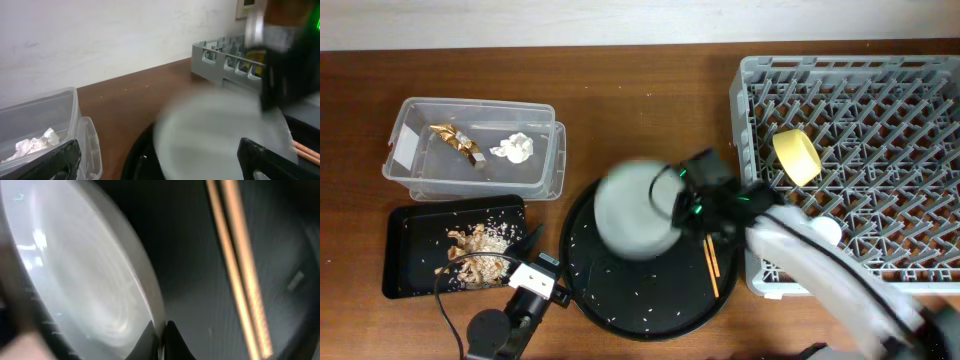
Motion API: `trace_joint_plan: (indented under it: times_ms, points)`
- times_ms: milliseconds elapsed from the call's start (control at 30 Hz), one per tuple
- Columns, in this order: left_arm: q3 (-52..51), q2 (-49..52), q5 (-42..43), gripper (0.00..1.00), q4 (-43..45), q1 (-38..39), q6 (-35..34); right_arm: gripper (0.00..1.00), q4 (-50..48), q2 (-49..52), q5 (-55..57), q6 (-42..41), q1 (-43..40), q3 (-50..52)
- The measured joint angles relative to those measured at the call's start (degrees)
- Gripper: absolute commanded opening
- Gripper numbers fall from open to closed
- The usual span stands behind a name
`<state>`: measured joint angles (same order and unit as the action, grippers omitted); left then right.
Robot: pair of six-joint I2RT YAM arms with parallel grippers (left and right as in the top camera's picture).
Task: Sort waste into correct bins and load items into the dishwasher rack
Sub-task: 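Grasp the white plate with the right gripper and stand it in the rack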
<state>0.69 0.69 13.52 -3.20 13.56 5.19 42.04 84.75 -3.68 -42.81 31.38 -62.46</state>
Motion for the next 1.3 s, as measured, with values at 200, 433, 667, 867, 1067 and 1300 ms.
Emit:
trace_joint_plan:
  times_ms: [200, 433, 667, 867, 1067, 1300]
  points:
    - [0.02, 0.00, 0.00, 0.99, 0.00, 0.00, 0.00, 0.04, 0.83, -19.23, 32.79, 13.55, -8.87, -5.14]
    - [0.02, 0.00, 0.00, 0.99, 0.00, 0.00, 0.00, 0.04, -0.15, -15.50, 64.94, 24.76, -21.33, -5.14]
    - [0.02, 0.00, 0.00, 0.99, 0.00, 0.00, 0.00, 0.04, -16.96, 0.00, 78.40, 42.32, -23.52, -5.01]
    - [0.02, 0.00, 0.00, 0.99, 0.00, 0.00, 0.00, 0.04, -18.91, 9.11, 84.78, 52.52, -23.52, -4.98]
    - [0.02, 0.00, 0.00, 0.99, 0.00, 0.00, 0.00, 0.04, -24.44, 9.25, 85.94, 58.69, -23.52, -4.98]
    - [0.02, 0.00, 0.00, 0.99, 0.00, 0.00, 0.00, 0.04, -25.44, 9.27, 81.33, 65.99, -23.43, -4.98]
